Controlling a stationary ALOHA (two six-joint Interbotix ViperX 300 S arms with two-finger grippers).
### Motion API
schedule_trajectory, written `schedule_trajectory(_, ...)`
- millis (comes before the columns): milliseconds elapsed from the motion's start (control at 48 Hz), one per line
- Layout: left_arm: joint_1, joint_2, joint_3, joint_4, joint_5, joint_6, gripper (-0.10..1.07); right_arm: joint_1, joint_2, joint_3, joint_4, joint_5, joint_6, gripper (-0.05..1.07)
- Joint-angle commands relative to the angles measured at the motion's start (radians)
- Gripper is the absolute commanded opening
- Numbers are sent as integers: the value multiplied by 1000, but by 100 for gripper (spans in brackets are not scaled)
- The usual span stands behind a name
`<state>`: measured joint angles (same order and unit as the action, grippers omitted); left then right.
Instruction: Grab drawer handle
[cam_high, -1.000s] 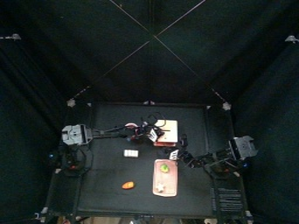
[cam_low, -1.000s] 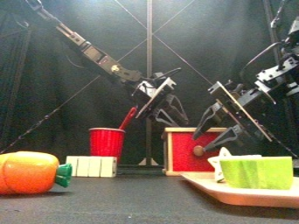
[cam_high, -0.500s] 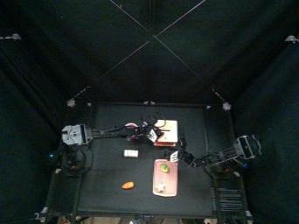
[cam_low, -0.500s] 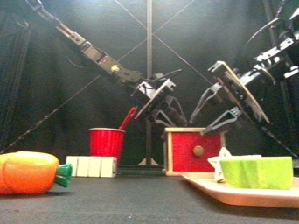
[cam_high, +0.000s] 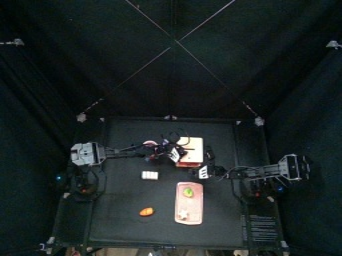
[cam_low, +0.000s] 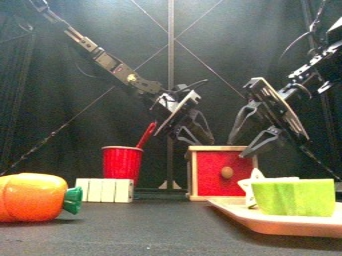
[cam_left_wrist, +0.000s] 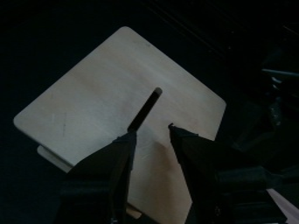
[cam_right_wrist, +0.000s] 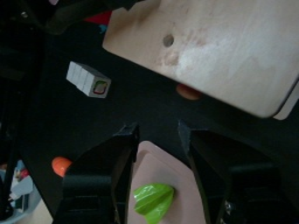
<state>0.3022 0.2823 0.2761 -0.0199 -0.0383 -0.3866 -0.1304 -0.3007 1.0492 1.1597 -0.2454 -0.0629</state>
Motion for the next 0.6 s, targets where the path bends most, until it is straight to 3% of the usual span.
schedule_trajectory(0, 0, -11, -23, 2, -3, 2, 77, -61, -6, -31, -40, 60, 0, 79)
schedule_trajectory(333, 0, -11, -23, 2, -3, 2, 77, -123, 67, -60, -67, 101, -2, 79)
schedule_trajectory(583, 0, -11, -20, 0, -5, 2, 77, -130, 104, -66, -52, 54, 2, 79)
